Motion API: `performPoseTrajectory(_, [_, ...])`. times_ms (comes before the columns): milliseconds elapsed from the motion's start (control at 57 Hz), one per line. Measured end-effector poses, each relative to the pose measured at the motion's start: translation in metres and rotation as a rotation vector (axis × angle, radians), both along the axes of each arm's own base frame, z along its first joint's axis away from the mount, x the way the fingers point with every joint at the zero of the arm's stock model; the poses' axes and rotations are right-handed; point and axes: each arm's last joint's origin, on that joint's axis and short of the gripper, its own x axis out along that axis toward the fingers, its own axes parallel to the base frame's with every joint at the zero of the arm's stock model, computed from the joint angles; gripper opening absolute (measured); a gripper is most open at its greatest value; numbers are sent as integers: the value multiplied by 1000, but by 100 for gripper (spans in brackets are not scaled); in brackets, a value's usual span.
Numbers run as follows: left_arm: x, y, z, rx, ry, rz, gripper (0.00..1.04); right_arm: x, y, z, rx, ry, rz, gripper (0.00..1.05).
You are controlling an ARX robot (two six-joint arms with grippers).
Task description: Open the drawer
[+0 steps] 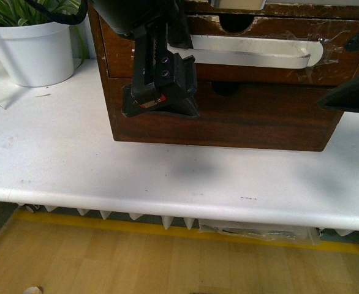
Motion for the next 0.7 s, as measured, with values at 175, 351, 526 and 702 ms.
performPoseTrajectory(175, [1,1,0,-4,-3,5,99,14,14,-2,-12,-7,13,96])
performPoseTrajectory(351, [1,1,0,-9,-3,11,99,26,26,-5,-11,0,28,96])
performPoseTrajectory(526, [2,2,0,-11,-1,11,99,35,33,-13,-2,25,34,96])
performPoseTrajectory(702, [2,3,-1,-13,2,17,99,40,35,-17,14,32,43,96])
